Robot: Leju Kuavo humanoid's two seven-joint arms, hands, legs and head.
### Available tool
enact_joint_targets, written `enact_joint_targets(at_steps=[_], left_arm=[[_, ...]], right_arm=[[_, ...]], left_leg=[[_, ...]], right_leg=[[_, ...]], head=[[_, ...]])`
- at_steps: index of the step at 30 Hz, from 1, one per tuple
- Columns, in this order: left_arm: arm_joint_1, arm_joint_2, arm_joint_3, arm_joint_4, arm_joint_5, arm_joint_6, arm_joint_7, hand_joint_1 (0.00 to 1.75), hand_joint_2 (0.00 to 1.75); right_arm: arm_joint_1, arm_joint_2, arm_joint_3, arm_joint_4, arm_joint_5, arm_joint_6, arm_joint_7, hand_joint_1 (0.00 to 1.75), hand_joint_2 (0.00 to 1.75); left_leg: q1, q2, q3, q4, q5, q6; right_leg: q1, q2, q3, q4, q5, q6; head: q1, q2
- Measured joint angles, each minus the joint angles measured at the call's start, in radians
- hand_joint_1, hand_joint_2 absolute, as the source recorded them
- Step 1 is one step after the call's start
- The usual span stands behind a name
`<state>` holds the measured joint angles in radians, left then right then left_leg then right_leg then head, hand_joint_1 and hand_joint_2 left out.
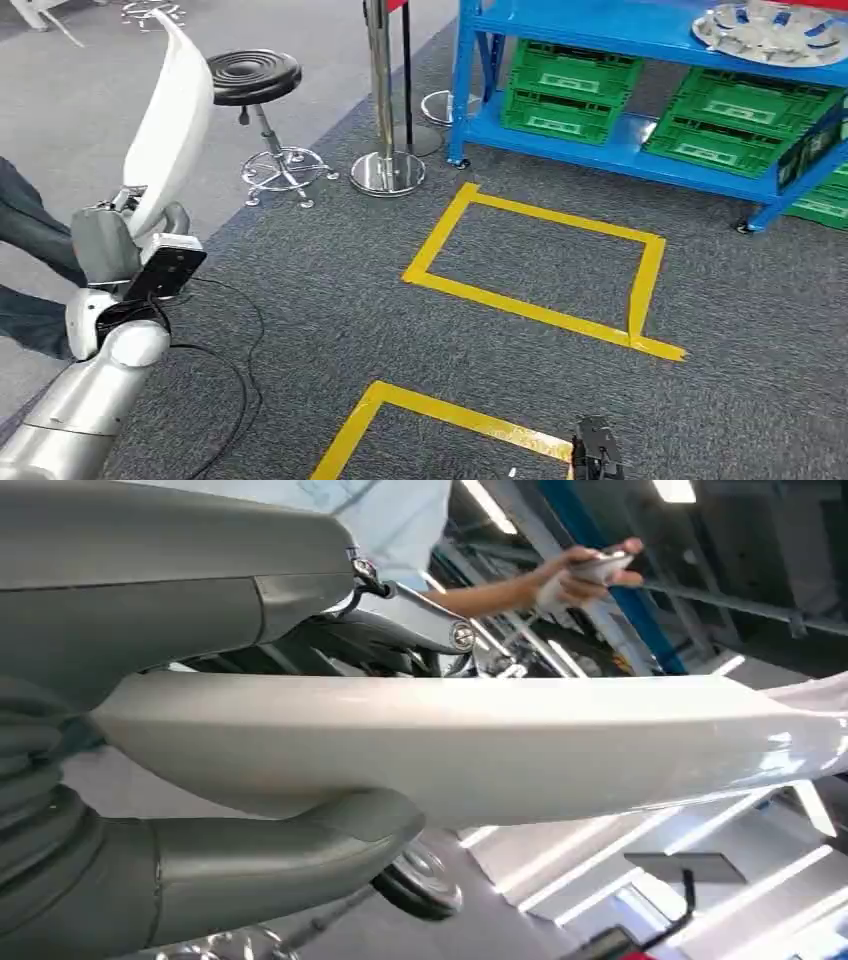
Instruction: Take the parts from the cabinet and place them on the table.
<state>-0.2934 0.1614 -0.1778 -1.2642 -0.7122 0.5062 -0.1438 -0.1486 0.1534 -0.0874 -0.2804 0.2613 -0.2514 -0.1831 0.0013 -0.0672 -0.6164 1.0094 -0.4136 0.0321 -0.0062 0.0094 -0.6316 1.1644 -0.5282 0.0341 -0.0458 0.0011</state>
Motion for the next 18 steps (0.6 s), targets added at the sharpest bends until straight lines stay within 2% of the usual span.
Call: enact_joint_targets(at_steps=[2, 3, 4, 5, 6, 7, 8, 9, 10, 11, 12, 13, 14, 15, 16, 17, 18], left_arm=[[0.000, 0.000, 0.000, 0.000, 0.000, 0.000, 0.000, 1.75, 1.75], [0.000, 0.000, 0.000, 0.000, 0.000, 0.000, 0.000, 1.75, 1.75], [-0.004, 0.000, 0.000, 0.000, 0.000, 0.000, 0.000, 1.75, 1.75], [0.003, 0.004, 0.000, 0.000, 0.000, 0.000, 0.000, 1.75, 1.75], [0.005, 0.006, 0.000, 0.000, 0.000, 0.000, 0.000, 1.75, 1.75], [0.000, 0.010, 0.001, 0.000, 0.000, 0.000, 0.000, 1.75, 1.75], [-0.003, 0.009, 0.000, 0.000, 0.000, 0.000, 0.000, 1.75, 1.75], [-0.001, 0.008, 0.000, 0.000, 0.000, 0.000, 0.000, 1.75, 1.75], [0.001, 0.008, 0.000, 0.000, 0.000, 0.000, 0.000, 1.75, 1.75], [0.003, 0.008, 0.000, 0.000, 0.000, 0.000, 0.000, 1.75, 1.75], [0.004, 0.008, 0.000, 0.000, 0.000, 0.000, 0.000, 1.75, 1.75], [0.004, 0.008, 0.000, 0.000, 0.000, 0.000, 0.000, 1.75, 1.75], [0.003, 0.008, 0.000, 0.000, 0.000, 0.000, 0.000, 1.75, 1.75], [0.002, 0.010, 0.000, 0.000, 0.000, 0.000, 0.000, 1.75, 1.75], [0.001, 0.009, 0.000, 0.000, 0.000, 0.000, 0.000, 1.75, 1.75], [0.001, 0.008, 0.000, 0.000, 0.000, 0.000, 0.000, 1.75, 1.75], [0.002, 0.010, 0.001, 0.000, 0.000, 0.000, 0.000, 1.75, 1.75]], right_arm=[[0.000, 0.000, 0.000, 0.000, 0.000, 0.000, 0.000, 0.00, 0.00], [-0.002, 0.000, 0.000, 0.000, 0.000, 0.000, 0.000, 0.00, 0.00], [-0.001, 0.000, 0.000, 0.000, 0.000, 0.000, 0.000, 0.00, 0.00], [-0.002, 0.000, 0.000, 0.001, 0.000, -0.001, 0.000, 0.00, 0.00], [-0.006, 0.001, 0.000, 0.000, 0.000, -0.001, -0.001, 0.00, 0.00], [-0.006, 0.001, 0.000, 0.000, 0.000, -0.001, -0.002, 0.00, 0.00], [-0.005, 0.001, 0.000, 0.000, 0.000, -0.001, -0.002, 0.00, 0.00], [-0.002, 0.000, 0.000, 0.001, 0.000, -0.001, -0.002, 0.00, 0.00], [0.000, 0.000, 0.000, 0.001, 0.000, -0.001, -0.002, 0.00, 0.00], [0.000, 0.000, 0.000, 0.001, 0.000, -0.001, -0.002, 0.00, 0.00], [0.000, 0.000, 0.000, 0.001, 0.000, -0.001, -0.002, 0.00, 0.00], [-0.001, 0.000, 0.000, 0.001, 0.000, -0.001, -0.002, 0.00, 0.00], [-0.002, 0.000, 0.000, 0.001, 0.000, -0.001, -0.002, 0.00, 0.00], [-0.003, 0.000, 0.000, 0.000, 0.000, -0.001, -0.002, 0.00, 0.00], [-0.004, 0.000, 0.000, 0.001, 0.000, -0.001, -0.002, 0.00, 0.00], [-0.005, 0.000, 0.000, 0.001, 0.000, -0.001, -0.002, 0.00, 0.00], [-0.005, 0.000, 0.000, 0.001, 0.000, -0.001, -0.002, 0.00, 0.00]], left_leg=[[0.000, -0.002, 0.000, 0.001, 0.000, 0.000], [0.001, -0.014, -0.001, 0.004, 0.000, -0.003], [-0.001, -0.039, -0.016, 0.009, 0.006, -0.020], [0.003, -0.069, -0.020, 0.005, 0.015, -0.037], [0.002, -0.020, -0.027, 0.020, 0.000, -0.040], [-0.001, 0.026, -0.047, 0.065, -0.033, -0.046], [0.001, 0.047, -0.078, 0.139, -0.073, -0.052], [0.004, 0.056, -0.117, 0.227, -0.112, -0.057], [0.007, 0.057, -0.147, 0.297, -0.139, -0.060], [0.010, 0.058, -0.159, 0.328, -0.144, -0.062], [0.011, 0.060, -0.143, 0.304, -0.122, -0.063], [0.012, 0.065, -0.104, 0.235, -0.083, -0.062], [0.011, 0.077, -0.051, 0.139, -0.041, -0.060], [0.011, 0.104, 0.005, 0.038, -0.009, -0.057], [-0.005, 0.144, 0.018, 0.013, -0.033, -0.048], [-0.002, 0.127, 0.013, 0.009, -0.024, -0.037], [-0.004, 0.116, 0.009, 0.010, -0.023, -0.033]], right_leg=[[0.000, 0.004, 0.008, -0.018, 0.009, -0.001], [-0.005, 0.043, 0.050, -0.112, 0.048, -0.003], [-0.008, 0.060, 0.074, -0.143, 0.032, -0.006], [-0.008, 0.034, 0.076, -0.148, 0.040, -0.020], [-0.011, 0.019, 0.077, -0.153, 0.045, -0.028], [-0.010, 0.010, 0.077, -0.153, 0.045, -0.034], [-0.009, -0.003, 0.077, -0.153, 0.044, -0.035], [-0.008, -0.016, 0.076, -0.153, 0.043, -0.036], [-0.007, -0.030, 0.074, -0.153, 0.043, -0.036], [-0.007, -0.042, 0.074, -0.152, 0.043, -0.036], [-0.007, -0.057, 0.074, -0.152, 0.042, -0.036], [-0.007, -0.070, 0.075, -0.152, 0.041, -0.035], [-0.007, -0.081, 0.078, -0.152, 0.039, -0.032], [-0.007, -0.092, 0.082, -0.152, 0.037, -0.028], [0.001, -0.100, 0.081, -0.153, 0.035, -0.023], [0.003, -0.105, 0.079, -0.152, 0.035, -0.017], [0.003, -0.115, 0.081, -0.153, 0.035, -0.012]], head=[[0.000, 0.000], [0.000, 0.000], [-0.001, 0.000], [-0.001, 0.000], [-0.002, 0.000], [-0.011, 0.000], [-0.013, 0.000], [-0.013, 0.000], [-0.013, 0.000], [-0.013, 0.000], [-0.013, 0.000], [-0.013, 0.000], [-0.013, 0.000], [-0.013, 0.000], [-0.013, 0.000], [-0.012, 0.000], [-0.012, 0.000]])
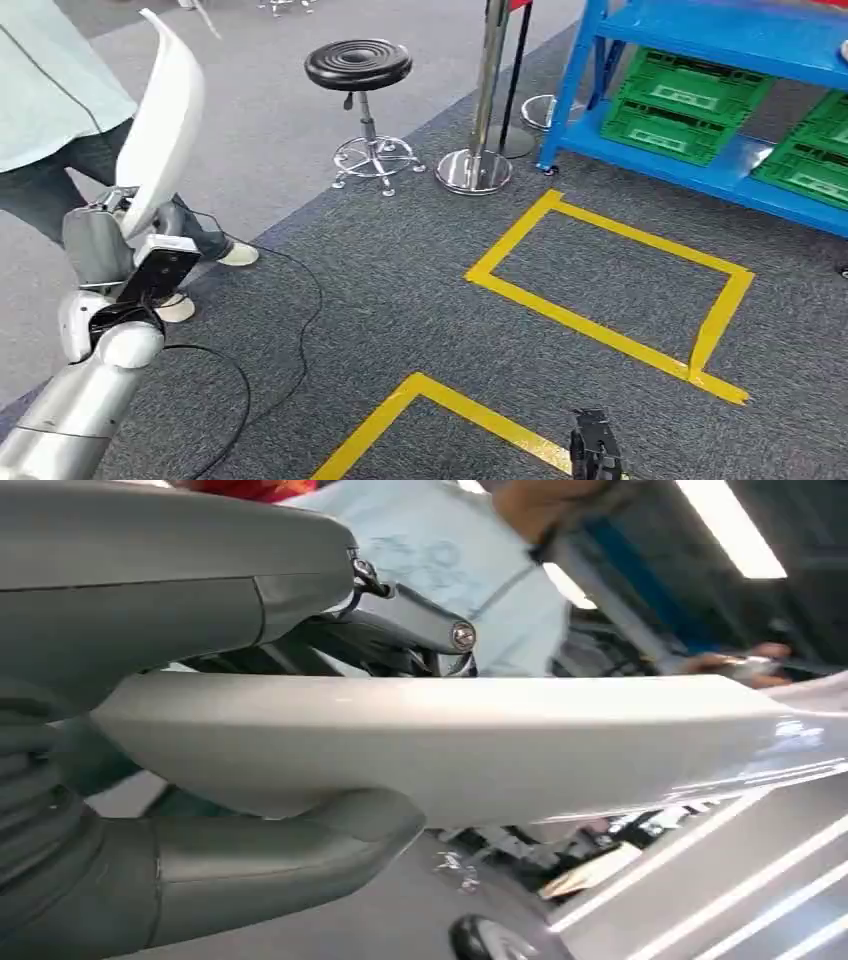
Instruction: Take the parts from the cabinet and place them on the table.
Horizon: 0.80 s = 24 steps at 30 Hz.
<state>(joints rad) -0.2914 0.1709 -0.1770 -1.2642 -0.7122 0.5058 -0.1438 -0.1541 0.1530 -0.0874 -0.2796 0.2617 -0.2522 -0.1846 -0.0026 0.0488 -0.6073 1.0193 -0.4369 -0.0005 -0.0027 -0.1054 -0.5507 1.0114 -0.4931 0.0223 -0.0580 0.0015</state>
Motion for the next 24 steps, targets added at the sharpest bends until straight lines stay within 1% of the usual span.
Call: enact_joint_targets(at_steps=[1, 2, 3, 4, 5, 6, 7, 8, 9, 10, 11, 12, 13, 14, 15, 17, 18, 19, 20, 21, 22, 23, 24], left_arm=[[0.001, 0.001, 0.000, 0.000, 0.000, 0.000, 0.000, 1.75, 1.75], [0.001, 0.002, 0.000, 0.000, 0.000, 0.000, 0.000, 1.75, 1.75], [0.001, 0.002, 0.000, -0.001, 0.000, 0.000, 0.000, 1.75, 1.75], [-0.001, 0.000, 0.000, -0.002, 0.000, 0.001, 0.000, 1.75, 1.75], [-0.004, -0.001, 0.000, -0.002, 0.000, 0.000, 0.000, 1.75, 1.75], [-0.004, -0.003, 0.000, -0.002, 0.000, 0.000, 0.000, 1.75, 1.75], [-0.003, -0.004, 0.000, -0.002, 0.000, 0.000, 0.000, 1.75, 1.75], [-0.002, -0.005, 0.000, -0.002, 0.000, 0.000, 0.000, 1.75, 1.75], [0.000, -0.005, 0.000, -0.002, 0.000, 0.000, 0.000, 1.75, 1.75], [0.000, -0.006, 0.000, -0.002, 0.000, 0.000, 0.000, 1.75, 1.75], [0.000, -0.007, 0.000, -0.002, 0.000, 0.000, 0.000, 1.75, 1.75], [-0.001, -0.008, 0.000, -0.002, 0.000, 0.000, 0.000, 1.75, 1.75], [-0.001, -0.009, 0.000, -0.002, 0.000, 0.000, 0.000, 1.75, 1.75], [-0.004, -0.010, 0.000, -0.002, 0.000, 0.000, 0.000, 1.75, 1.75], [-0.004, -0.009, 0.000, -0.002, 0.000, 0.000, 0.000, 1.75, 1.75], [0.001, -0.009, 0.000, -0.002, 0.000, 0.000, 0.000, 1.75, 1.75], [0.003, -0.004, 0.001, -0.002, 0.000, 0.000, 0.000, 1.75, 1.75], [0.004, -0.003, 0.001, -0.002, 0.000, 0.000, 0.000, 1.75, 1.75], [-0.001, -0.001, 0.001, -0.002, 0.000, 0.000, 0.000, 1.75, 1.75], [-0.004, -0.002, 0.001, -0.002, 0.000, 0.000, 0.000, 1.75, 1.75], [-0.002, -0.003, 0.000, -0.002, 0.000, 0.000, 0.000, 1.75, 1.75], [0.000, -0.003, 0.000, -0.002, 0.000, 0.000, 0.000, 1.75, 1.75], [0.002, -0.003, 0.000, -0.002, 0.000, 0.000, 0.000, 1.75, 1.75]], right_arm=[[0.000, 0.000, 0.000, 0.000, 0.000, 0.000, 0.000, 0.00, 0.00], [-0.001, 0.000, 0.000, 0.000, 0.000, 0.000, 0.000, 0.00, 0.00], [-0.002, 0.000, 0.000, -0.001, 0.000, 0.000, 0.000, 0.00, 0.00], [-0.003, 0.000, 0.000, -0.001, 0.000, 0.000, -0.001, 0.00, 0.00], [-0.003, 0.000, 0.000, 0.000, 0.000, 0.000, -0.001, 0.00, 0.00], [0.000, 0.000, 0.000, 0.000, 0.000, 0.000, 0.000, 0.00, 0.00], [0.003, 0.000, 0.000, 0.000, 0.000, 0.000, 0.000, 0.00, 0.00], [0.007, 0.000, 0.000, 0.000, 0.000, 0.000, 0.000, 0.00, 0.00], [0.008, 0.000, 0.000, 0.000, 0.000, 0.000, 0.000, 0.00, 0.00], [0.007, 0.000, 0.000, 0.000, 0.000, 0.000, 0.000, 0.00, 0.00], [0.006, 0.000, 0.000, 0.000, 0.000, 0.000, 0.000, 0.00, 0.00], [0.005, 0.000, 0.000, 0.000, 0.000, 0.000, 0.000, 0.00, 0.00], [0.004, 0.000, 0.000, 0.000, 0.000, 0.000, 0.000, 0.00, 0.00], [0.004, -0.001, 0.000, 0.000, 0.000, 0.000, 0.000, 0.00, 0.00], [0.004, -0.001, 0.000, 0.000, 0.000, 0.000, 0.001, 0.00, 0.00], [0.004, -0.001, 0.000, 0.000, 0.000, 0.000, 0.001, 0.00, 0.00], [0.001, 0.000, 0.000, 0.000, 0.000, -0.001, 0.001, 0.00, 0.00], [-0.001, -0.001, 0.000, 0.000, 0.000, -0.001, 0.000, 0.00, 0.00], [-0.001, -0.001, 0.000, 0.000, 0.000, -0.001, 0.000, 0.00, 0.00], [0.001, -0.001, 0.000, 0.000, 0.000, 0.000, 0.000, 0.00, 0.00], [0.003, -0.001, 0.000, 0.000, 0.000, 0.000, 0.000, 0.00, 0.00], [0.005, -0.001, 0.000, 0.000, 0.000, 0.000, 0.000, 0.00, 0.00], [0.005, -0.001, 0.000, 0.000, 0.000, 0.000, 0.000, 0.00, 0.00]], left_leg=[[-0.002, -0.010, -0.003, 0.001, 0.000, 0.004], [-0.002, -0.021, -0.004, -0.002, 0.002, 0.012], [0.007, -0.032, 0.002, -0.012, 0.009, 0.021], [0.008, -0.039, 0.002, -0.013, 0.010, 0.025], [0.008, -0.048, 0.001, -0.012, 0.011, 0.031], [0.008, -0.057, 0.000, -0.012, 0.011, 0.034], [0.006, -0.069, -0.001, -0.012, 0.011, 0.035], [0.005, -0.085, -0.002, -0.012, 0.011, 0.035], [0.003, -0.098, -0.002, -0.012, 0.012, 0.036], [0.003, -0.113, -0.002, -0.011, 0.012, 0.035], [0.003, -0.127, -0.001, -0.009, 0.012, 0.035], [0.003, -0.139, 0.000, -0.007, 0.012, 0.035], [0.006, -0.148, -0.002, -0.006, 0.012, 0.033], [0.001, -0.162, -0.010, 0.000, 0.011, 0.025], [0.006, -0.172, -0.015, -0.003, 0.017, 0.016], [0.011, -0.195, -0.018, -0.009, 0.025, 0.004], [0.009, -0.196, -0.020, -0.005, 0.021, -0.001], [0.003, -0.130, -0.029, 0.015, 0.006, -0.005], [0.004, -0.085, -0.055, 0.070, -0.028, -0.012], [0.007, -0.067, -0.095, 0.153, -0.068, -0.019], [0.011, -0.061, -0.136, 0.236, -0.101, -0.024], [0.015, -0.060, -0.167, 0.298, -0.119, -0.028], [0.018, -0.059, -0.175, 0.312, -0.112, -0.031]], right_leg=[[-0.001, -0.009, 0.002, -0.003, 0.000, 0.005], [-0.001, -0.020, 0.006, -0.006, 0.000, 0.012], [-0.004, -0.017, -0.005, -0.003, -0.011, 0.019], [-0.006, 0.035, -0.013, 0.027, -0.034, 0.022], [-0.008, 0.072, -0.040, 0.090, -0.069, 0.021], [-0.008, 0.093, -0.082, 0.181, -0.108, 0.022], [-0.007, 0.101, -0.121, 0.257, -0.136, 0.023], [-0.006, 0.104, -0.156, 0.316, -0.147, 0.022], [-0.006, 0.105, -0.161, 0.314, -0.130, 0.020], [-0.006, 0.107, -0.144, 0.267, -0.089, 0.017], [-0.006, 0.114, -0.107, 0.182, -0.037, 0.012], [-0.006, 0.134, -0.064, 0.088, 0.009, 0.007], [-0.009, 0.184, -0.037, 0.024, 0.020, 0.001], [-0.014, 0.192, -0.019, 0.000, 0.010, 0.001], [-0.010, 0.180, -0.016, 0.004, 0.009, 0.004], [-0.006, 0.161, -0.014, 0.002, 0.011, -0.002], [-0.016, 0.146, -0.008, -0.011, 0.019, -0.012], [-0.015, 0.135, -0.003, -0.016, 0.021, -0.017], [-0.013, 0.123, -0.001, -0.016, 0.020, -0.022], [-0.011, 0.109, 0.000, -0.016, 0.018, -0.025], [-0.011, 0.096, 0.000, -0.015, 0.016, -0.026], [-0.010, 0.084, -0.001, -0.015, 0.015, -0.026], [-0.010, 0.072, 0.000, -0.015, 0.013, -0.025]], head=[[0.000, 0.000], [-0.001, 0.000], [0.001, 0.000], [0.004, 0.000], [0.008, 0.000], [0.010, 0.000], [0.009, 0.000], [0.010, 0.000], [0.009, 0.000], [0.010, 0.000], [0.010, 0.000], [0.010, 0.000], [0.010, 0.000], [0.008, 0.000], [0.009, 0.000], [0.010, 0.000], [0.009, 0.000], [0.005, 0.000], [-0.004, 0.000], [-0.004, 0.000], [-0.005, 0.000], [-0.004, 0.000], [-0.005, 0.000]])
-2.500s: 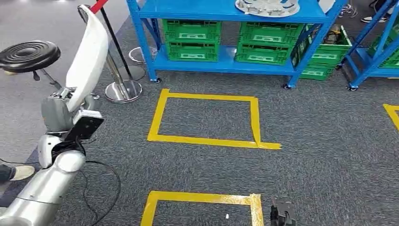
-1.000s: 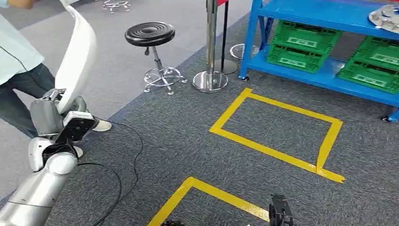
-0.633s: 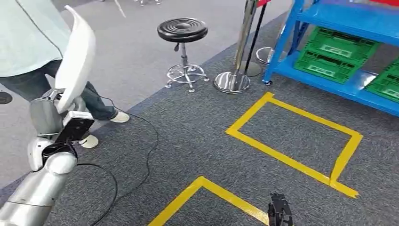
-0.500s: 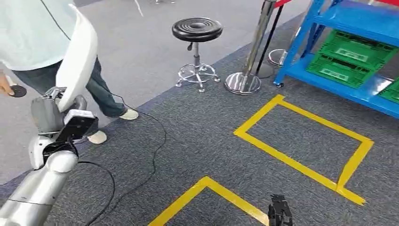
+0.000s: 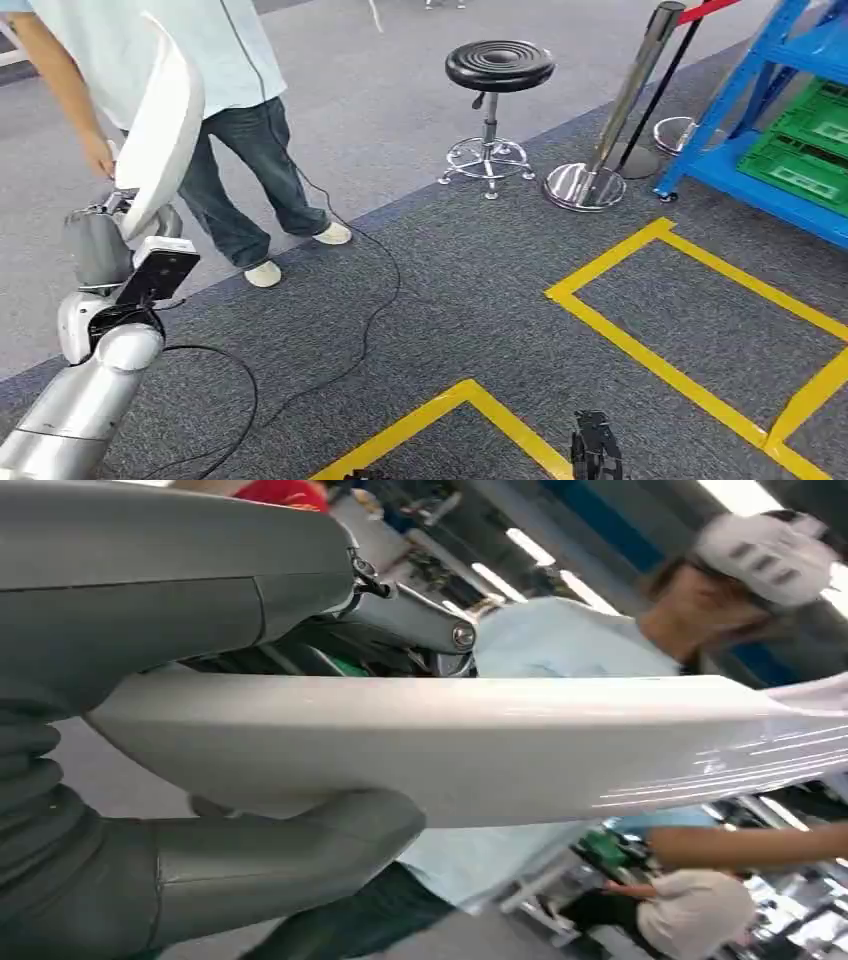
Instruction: Take the parts from the cabinet and place them on the table.
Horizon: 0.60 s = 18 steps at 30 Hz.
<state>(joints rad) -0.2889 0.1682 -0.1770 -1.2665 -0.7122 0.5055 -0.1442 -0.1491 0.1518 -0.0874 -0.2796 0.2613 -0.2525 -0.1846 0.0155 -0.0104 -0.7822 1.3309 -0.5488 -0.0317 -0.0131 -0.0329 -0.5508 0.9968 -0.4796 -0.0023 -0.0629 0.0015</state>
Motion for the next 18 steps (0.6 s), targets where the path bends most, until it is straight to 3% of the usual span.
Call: enact_joint_targets(at_steps=[1, 3, 4, 5, 6, 9, 10, 11, 12, 14, 15, 16, 18], left_arm=[[0.000, 0.000, 0.000, 0.000, 0.000, 0.000, 0.000, 1.75, 1.75], [0.000, 0.000, 0.000, 0.000, 0.000, 0.000, 0.000, 1.75, 1.75], [-0.001, 0.001, 0.000, 0.000, 0.000, 0.000, 0.000, 1.75, 1.75], [-0.003, 0.000, 0.000, 0.000, 0.000, 0.000, 0.000, 1.75, 1.75], [-0.003, 0.000, 0.000, 0.000, 0.000, 0.000, 0.000, 1.75, 1.75], [-0.001, 0.003, 0.001, 0.000, 0.000, 0.000, 0.000, 1.75, 1.75], [-0.001, 0.002, 0.001, 0.000, 0.000, 0.000, 0.000, 1.75, 1.75], [-0.005, 0.001, 0.001, 0.000, 0.000, 0.000, 0.000, 1.75, 1.75], [-0.007, 0.000, 0.000, 0.000, 0.000, 0.000, -0.003, 1.75, 1.75], [-0.019, -0.012, 0.000, 0.003, -0.003, 0.000, -0.014, 1.75, 1.75], [-0.031, -0.018, 0.000, 0.008, -0.008, 0.000, -0.014, 1.75, 1.75], [-0.046, -0.026, 0.000, 0.018, -0.013, 0.000, -0.014, 1.75, 1.75], [-0.062, -0.037, -0.001, 0.025, -0.018, 0.001, -0.012, 1.75, 1.75]], right_arm=[[0.000, 0.000, 0.000, 0.000, 0.000, 0.000, 0.000, 0.00, 0.00], [-0.002, 0.000, 0.000, 0.000, 0.000, 0.000, 0.000, 0.00, 0.00], [-0.002, 0.000, 0.000, 0.000, 0.000, 0.000, 0.000, 0.00, 0.00], [-0.004, 0.000, 0.000, 0.000, 0.000, 0.000, 0.000, 0.00, 0.00], [-0.005, 0.000, 0.000, 0.000, 0.000, 0.000, 0.000, 0.00, 0.00], [-0.006, 0.000, 0.000, 0.000, 0.000, 0.001, 0.000, 0.00, 0.00], [-0.007, 0.000, 0.000, 0.000, 0.000, 0.001, 0.000, 0.00, 0.00], [-0.007, 0.000, 0.000, 0.000, 0.000, 0.001, -0.001, 0.00, 0.00], [-0.005, 0.000, 0.000, 0.000, -0.002, -0.007, 0.020, 0.00, 0.00], [0.009, -0.007, -0.005, 0.013, -0.018, -0.044, 0.132, 0.00, 0.00], [0.023, -0.013, -0.008, 0.016, -0.022, -0.045, 0.135, 0.00, 0.00], [0.047, -0.020, -0.014, 0.023, -0.027, -0.042, 0.121, 0.00, 0.00], [0.071, -0.032, -0.020, 0.028, -0.031, -0.040, 0.110, 0.00, 0.00]], left_leg=[[0.003, 0.001, 0.019, -0.035, 0.031, -0.002], [0.004, 0.015, 0.111, -0.210, 0.119, -0.002], [0.003, 0.042, 0.157, -0.302, 0.138, 0.002], [-0.010, 0.058, 0.167, -0.315, 0.123, 0.012], [-0.009, 0.044, 0.163, -0.312, 0.124, 0.026], [-0.010, 0.022, 0.161, -0.317, 0.124, 0.045], [-0.006, 0.018, 0.165, -0.321, 0.126, 0.051], [-0.005, 0.015, 0.165, -0.321, 0.126, 0.059], [-0.005, 0.004, 0.164, -0.321, 0.125, 0.062], [-0.008, -0.014, 0.164, -0.321, 0.124, 0.066], [-0.008, -0.030, 0.165, -0.320, 0.124, 0.066], [-0.008, -0.052, 0.165, -0.319, 0.124, 0.066], [-0.008, -0.083, 0.166, -0.316, 0.123, 0.065]], right_leg=[[0.000, -0.011, 0.002, 0.000, -0.002, 0.003], [-0.001, -0.030, 0.012, 0.000, -0.009, 0.009], [0.000, -0.038, 0.017, 0.001, -0.014, 0.015], [0.010, -0.043, 0.013, 0.004, -0.018, 0.022], [0.010, -0.047, 0.013, 0.002, -0.018, 0.026], [0.008, -0.069, 0.022, -0.002, -0.024, 0.043], [0.003, -0.036, 0.010, 0.012, -0.040, 0.050], [0.001, 0.002, -0.010, 0.055, -0.066, 0.049], [0.002, 0.022, -0.053, 0.141, -0.108, 0.049], [0.003, 0.032, -0.138, 0.301, -0.163, 0.051], [0.003, 0.032, -0.160, 0.332, -0.160, 0.051], [0.003, 0.033, -0.159, 0.312, -0.130, 0.049], [0.002, 0.048, -0.102, 0.163, -0.033, 0.043]], head=[[0.001, 0.000], [0.000, 0.000], [0.001, 0.000], [-0.002, 0.000], [0.001, 0.000], [0.001, 0.000], [0.004, 0.000], [0.004, 0.000], [0.005, 0.000], [0.005, 0.000], [0.004, 0.000], [0.005, 0.000], [0.005, 0.000]])
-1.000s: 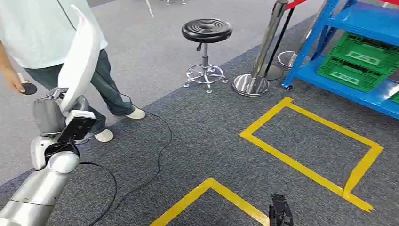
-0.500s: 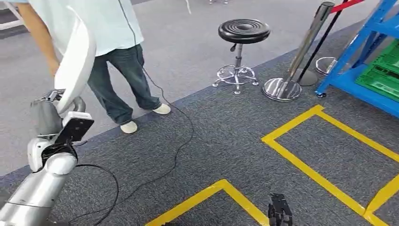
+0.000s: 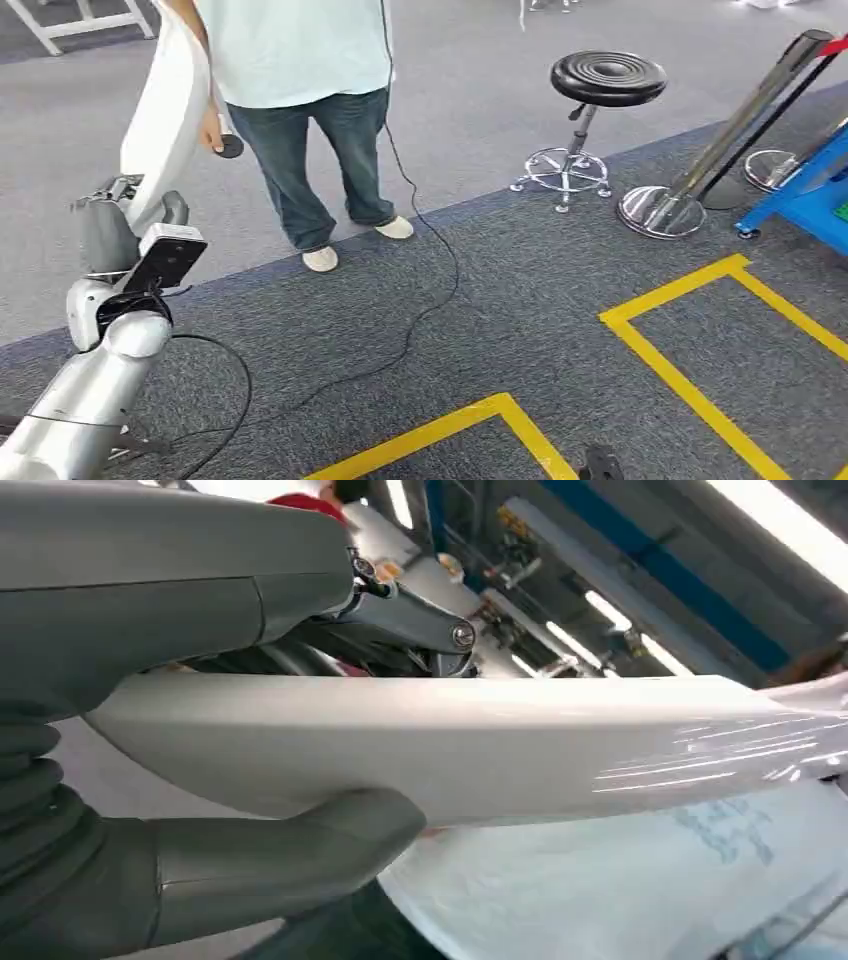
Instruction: Take the parts from the cabinet and place them on the table.
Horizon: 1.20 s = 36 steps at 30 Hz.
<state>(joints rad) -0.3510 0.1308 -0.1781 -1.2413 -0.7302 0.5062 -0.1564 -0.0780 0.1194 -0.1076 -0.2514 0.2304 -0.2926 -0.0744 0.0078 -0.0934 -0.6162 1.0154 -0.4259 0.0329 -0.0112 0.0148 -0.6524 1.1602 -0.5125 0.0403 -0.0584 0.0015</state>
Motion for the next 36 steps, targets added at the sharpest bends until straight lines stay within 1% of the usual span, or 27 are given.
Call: enact_joint_targets(at_steps=[1, 2, 4, 6, 7, 8, 9, 10, 11, 12, 13, 15, 16, 17, 18, 21, 22, 23, 24, 26, 27, 28, 29, 31, 32, 33, 36], left_arm=[[-0.007, -0.004, 0.000, 0.002, 0.000, 0.000, 0.000, 1.75, 1.75], [-0.013, -0.009, 0.000, 0.005, 0.000, 0.001, 0.001, 1.75, 1.75], [-0.022, -0.010, -0.001, 0.009, -0.001, 0.002, 0.001, 1.75, 1.75], [-0.021, -0.009, -0.001, 0.014, -0.001, 0.003, 0.002, 1.75, 1.75], [-0.020, -0.009, -0.003, 0.015, -0.001, 0.003, 0.002, 1.75, 1.75], [-0.025, -0.008, -0.003, 0.016, -0.001, 0.003, 0.002, 1.75, 1.75], [-0.031, -0.009, -0.004, 0.018, -0.001, 0.003, 0.002, 1.75, 1.75], [-0.034, -0.011, -0.005, 0.020, -0.001, 0.003, 0.002, 1.75, 1.75], [-0.033, -0.013, -0.007, 0.022, 0.000, 0.003, 0.002, 1.75, 1.75], [-0.031, -0.013, -0.008, 0.025, 0.000, 0.003, 0.002, 1.75, 1.75], [-0.030, -0.013, -0.009, 0.029, 0.000, 0.003, 0.002, 1.75, 1.75], [-0.031, -0.013, -0.010, 0.031, 0.000, 0.003, 0.002, 1.75, 1.75], [-0.033, -0.013, -0.011, 0.031, 0.000, 0.003, 0.002, 1.75, 1.75], [-0.036, -0.013, -0.011, 0.031, 0.000, 0.003, 0.002, 1.75, 1.75], [-0.039, -0.014, -0.012, 0.031, 0.000, 0.003, 0.002, 1.75, 1.75], [-0.038, -0.011, -0.013, 0.032, 0.000, 0.003, 0.002, 1.75, 1.75], [-0.038, -0.010, -0.013, 0.033, 0.000, 0.003, 0.002, 1.75, 1.75], [-0.039, -0.013, -0.013, 0.033, 0.000, 0.003, 0.002, 1.75, 1.75], [-0.045, -0.016, -0.013, 0.034, 0.000, 0.003, 0.002, 1.75, 1.75], [-0.044, -0.019, -0.013, 0.034, -0.001, 0.003, 0.002, 1.75, 1.75], [-0.042, -0.021, -0.013, 0.036, -0.001, 0.003, 0.002, 1.75, 1.75], [-0.040, -0.022, -0.013, 0.038, 0.000, 0.003, 0.002, 1.75, 1.75], [-0.039, -0.022, -0.013, 0.039, -0.001, 0.003, 0.002, 1.75, 1.75], [-0.040, -0.024, -0.013, 0.040, -0.001, 0.003, 0.002, 1.75, 1.75], [-0.041, -0.025, -0.013, 0.040, -0.001, 0.003, 0.002, 1.75, 1.75], [-0.044, -0.024, -0.013, 0.040, 0.000, 0.003, 0.002, 1.75, 1.75], [-0.039, -0.023, -0.013, 0.041, 0.000, 0.003, 0.003, 1.75, 1.75]], right_arm=[[0.004, -0.004, -0.003, 0.002, 0.000, 0.000, 0.000, 0.00, 0.00], [0.005, -0.008, -0.007, 0.006, 0.000, -0.001, 0.002, 0.00, 0.00], [0.008, -0.009, -0.009, 0.009, 0.000, -0.002, 0.007, 0.00, 0.00], [0.009, -0.013, -0.012, 0.010, 0.000, -0.005, 0.008, 0.00, 0.00], [0.006, -0.013, -0.013, 0.010, 0.001, -0.005, 0.008, 0.00, 0.00], [0.006, -0.013, -0.013, 0.010, 0.001, -0.005, 0.008, 0.00, 0.00], [0.008, -0.013, -0.013, 0.011, 0.002, -0.005, 0.007, 0.00, 0.00], [0.010, -0.013, -0.014, 0.012, 0.002, -0.004, 0.008, 0.00, 0.00], [0.012, -0.014, -0.015, 0.014, 0.002, -0.005, 0.008, 0.00, 0.00], [0.013, -0.016, -0.016, 0.014, 0.002, -0.005, 0.009, 0.00, 0.00], [0.013, -0.016, -0.016, 0.015, 0.001, -0.005, 0.009, 0.00, 0.00], [0.011, -0.016, -0.016, 0.015, 0.002, -0.005, 0.009, 0.00, 0.00], [0.010, -0.016, -0.016, 0.015, 0.002, -0.004, 0.009, 0.00, 0.00], [0.010, -0.016, -0.016, 0.015, 0.002, -0.004, 0.009, 0.00, 0.00], [0.009, -0.016, -0.016, 0.015, 0.002, -0.004, 0.008, 0.00, 0.00], [0.008, -0.016, -0.017, 0.016, 0.001, -0.004, 0.009, 0.00, 0.00], [0.007, -0.016, -0.017, 0.016, 0.002, -0.004, 0.009, 0.00, 0.00], [0.005, -0.016, -0.016, 0.016, 0.002, -0.004, 0.008, 0.00, 0.00], [0.005, -0.016, -0.017, 0.016, 0.002, -0.004, 0.007, 0.00, 0.00], [0.010, -0.017, -0.017, 0.017, 0.002, -0.004, 0.008, 0.00, 0.00], [0.014, -0.017, -0.017, 0.019, 0.002, -0.004, 0.010, 0.00, 0.00], [0.015, -0.017, -0.017, 0.020, 0.001, -0.004, 0.010, 0.00, 0.00], [0.015, -0.017, -0.017, 0.021, 0.001, -0.004, 0.009, 0.00, 0.00], [0.012, -0.017, -0.017, 0.021, 0.002, -0.004, 0.009, 0.00, 0.00], [0.011, -0.018, -0.017, 0.021, 0.002, -0.004, 0.009, 0.00, 0.00], [0.013, -0.018, -0.017, 0.023, 0.002, -0.004, 0.009, 0.00, 0.00], [0.012, -0.018, -0.017, 0.024, 0.001, -0.004, 0.010, 0.00, 0.00]], left_leg=[[0.001, -0.012, 0.000, 0.003, -0.002, -0.003], [-0.004, -0.018, -0.006, 0.007, -0.004, -0.009], [0.003, -0.037, -0.016, 0.009, 0.002, -0.020], [0.007, -0.064, -0.018, 0.002, 0.007, -0.036], [0.008, -0.050, -0.022, 0.012, -0.002, -0.038], [0.000, 0.009, -0.036, 0.044, -0.025, -0.041], [0.000, 0.049, -0.065, 0.108, -0.060, -0.045], [0.001, 0.072, -0.105, 0.194, -0.098, -0.049], [0.003, 0.082, -0.143, 0.273, -0.129, -0.051], [0.004, 0.085, -0.164, 0.317, -0.138, -0.053], [0.004, 0.086, -0.157, 0.306, -0.121, -0.052], [0.002, 0.095, -0.084, 0.171, -0.047, -0.046], [-0.003, 0.122, -0.023, 0.063, -0.005, -0.038], [-0.015, 0.182, 0.007, 0.007, -0.014, -0.029], [-0.022, 0.185, 0.009, -0.002, -0.014, -0.019], [-0.027, 0.140, 0.003, -0.002, -0.012, -0.009], [-0.014, 0.128, 0.013, -0.015, -0.004, 0.001], [-0.016, 0.122, 0.014, -0.017, -0.003, 0.002], [-0.011, 0.109, 0.013, -0.017, -0.001, 0.008], [-0.010, 0.083, 0.013, -0.016, -0.002, 0.012], [-0.010, 0.069, 0.013, -0.015, -0.002, 0.012], [-0.010, 0.053, 0.013, -0.015, -0.002, 0.012], [-0.010, 0.038, 0.013, -0.013, -0.002, 0.012], [-0.006, 0.008, 0.014, -0.004, -0.007, 0.004], [-0.003, -0.003, 0.011, 0.002, -0.012, -0.003], [-0.008, -0.015, 0.001, 0.011, -0.014, -0.009], [0.004, -0.050, -0.007, 0.003, -0.002, -0.029]], right_leg=[[-0.002, 0.029, 0.039, -0.094, 0.045, -0.002], [-0.007, 0.080, 0.059, -0.131, 0.036, -0.004], [-0.005, 0.066, 0.067, -0.140, 0.037, -0.005], [-0.001, 0.042, 0.071, -0.143, 0.040, -0.018], [-0.008, 0.025, 0.077, -0.154, 0.046, -0.027], [-0.006, 0.016, 0.081, -0.158, 0.045, -0.033], [-0.004, 0.003, 0.083, -0.158, 0.045, -0.036], [-0.001, -0.013, 0.084, -0.158, 0.043, -0.039], [0.001, -0.029, 0.084, -0.157, 0.041, -0.041], [0.002, -0.044, 0.084, -0.157, 0.040, -0.041], [0.003, -0.058, 0.084, -0.157, 0.038, -0.041], [0.006, -0.083, 0.090, -0.157, 0.034, -0.039], [0.007, -0.095, 0.096, -0.157, 0.030, -0.037], [0.009, -0.105, 0.099, -0.157, 0.027, -0.033], [0.017, -0.114, 0.097, -0.154, 0.024, -0.027], [0.013, -0.149, 0.108, -0.160, 0.020, -0.013], [0.010, -0.141, 0.098, -0.157, 0.010, -0.005], [0.009, -0.095, 0.097, -0.142, 0.000, -0.001], [0.006, -0.036, 0.066, -0.077, -0.035, 0.000], [0.005, -0.015, -0.024, 0.103, -0.108, 0.006], [0.005, -0.015, -0.055, 0.153, -0.118, 0.008], [0.005, -0.015, -0.068, 0.163, -0.105, 0.009], [0.003, -0.015, -0.058, 0.123, -0.066, 0.010], [-0.004, 0.006, 0.021, -0.060, 0.041, 0.010], [-0.011, 0.055, 0.051, -0.124, 0.047, 0.012], [-0.015, 0.086, 0.064, -0.143, 0.036, 0.012], [-0.005, 0.051, 0.069, -0.136, 0.034, -0.004]], head=[[0.000, 0.000], [0.000, 0.000], [0.001, 0.000], [0.000, 0.000], [0.000, 0.000], [-0.005, 0.000], [-0.013, 0.000], [-0.012, 0.000], [-0.013, 0.000], [-0.013, 0.000], [-0.013, 0.000], [-0.013, 0.000], [-0.013, 0.000], [-0.013, 0.000], [-0.012, 0.000], [-0.012, 0.000], [-0.013, 0.000], [-0.010, 0.000], [-0.006, 0.000], [-0.003, 0.000], [-0.003, 0.000], [-0.004, 0.000], [-0.003, 0.000], [-0.003, 0.000], [-0.003, 0.000], [-0.002, 0.000], [-0.004, 0.000]])
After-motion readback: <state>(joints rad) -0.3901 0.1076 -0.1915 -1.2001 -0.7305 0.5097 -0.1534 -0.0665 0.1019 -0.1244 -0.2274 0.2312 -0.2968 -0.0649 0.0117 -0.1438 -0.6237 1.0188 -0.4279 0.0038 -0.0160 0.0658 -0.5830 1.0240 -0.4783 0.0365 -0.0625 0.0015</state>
